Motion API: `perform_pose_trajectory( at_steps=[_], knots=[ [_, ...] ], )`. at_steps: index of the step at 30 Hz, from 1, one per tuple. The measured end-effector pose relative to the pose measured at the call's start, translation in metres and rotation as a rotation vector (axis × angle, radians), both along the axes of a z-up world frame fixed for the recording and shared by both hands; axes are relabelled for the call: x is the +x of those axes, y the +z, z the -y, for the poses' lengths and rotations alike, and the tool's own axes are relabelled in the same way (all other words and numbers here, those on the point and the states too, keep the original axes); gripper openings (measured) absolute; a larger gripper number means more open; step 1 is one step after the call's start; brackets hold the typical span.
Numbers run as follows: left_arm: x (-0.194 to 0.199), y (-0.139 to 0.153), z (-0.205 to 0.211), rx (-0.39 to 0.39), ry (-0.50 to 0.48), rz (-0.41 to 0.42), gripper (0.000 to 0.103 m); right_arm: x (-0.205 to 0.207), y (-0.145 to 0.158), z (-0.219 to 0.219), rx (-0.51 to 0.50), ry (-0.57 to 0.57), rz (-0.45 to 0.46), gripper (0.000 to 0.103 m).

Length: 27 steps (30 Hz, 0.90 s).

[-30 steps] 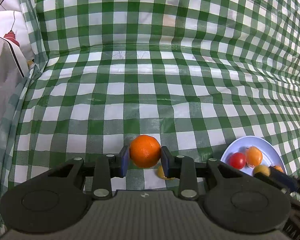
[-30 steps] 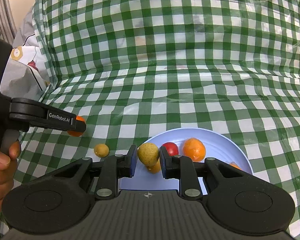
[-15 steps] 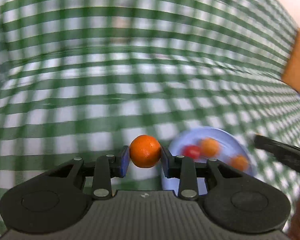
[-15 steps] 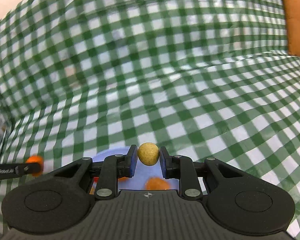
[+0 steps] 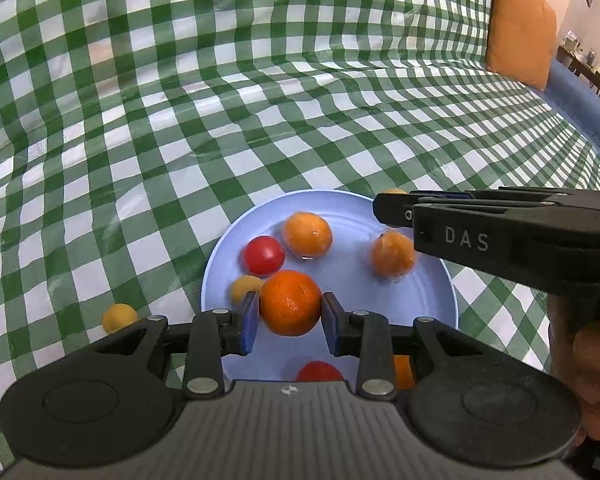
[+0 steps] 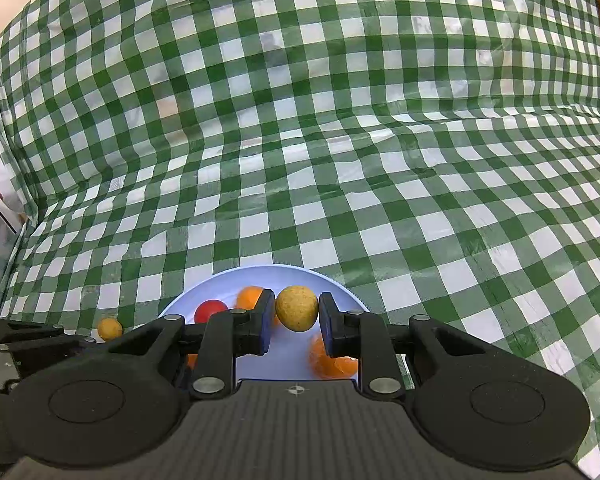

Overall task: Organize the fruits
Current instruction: 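Carry the tangerine and yellow fruit over the blue plate and release both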

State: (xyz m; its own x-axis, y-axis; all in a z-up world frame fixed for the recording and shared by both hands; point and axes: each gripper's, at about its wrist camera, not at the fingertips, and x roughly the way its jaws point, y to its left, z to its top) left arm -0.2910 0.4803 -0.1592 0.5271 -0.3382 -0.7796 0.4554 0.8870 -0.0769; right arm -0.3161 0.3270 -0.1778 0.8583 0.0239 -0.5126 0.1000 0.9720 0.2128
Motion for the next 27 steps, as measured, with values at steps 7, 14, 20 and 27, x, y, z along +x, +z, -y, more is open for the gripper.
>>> perform_pose_trajectory(
  at_steps=[7,14,20,27],
  knots=[
    [0.0033,-0.0022,0.0009,0.006,0.006,-0.004,0.037,-0.0004,-0.0005,-0.0006,-0.009,0.007,-0.001,0.025],
    [0.0043,-0.0024,0.0015,0.007,0.001,-0.005,0.037,-0.0002,-0.0005,-0.0013,-0.015,0.011,0.0,0.025],
    [0.0042,-0.002,0.0016,0.007,0.001,-0.005,0.037,-0.0003,-0.0006,-0.002,-0.016,0.011,-0.001,0.025],
    [0.0046,-0.0016,0.0013,0.005,0.003,-0.007,0.037,0.0007,-0.0022,-0.0015,-0.018,0.017,-0.002,0.025]
  ],
)
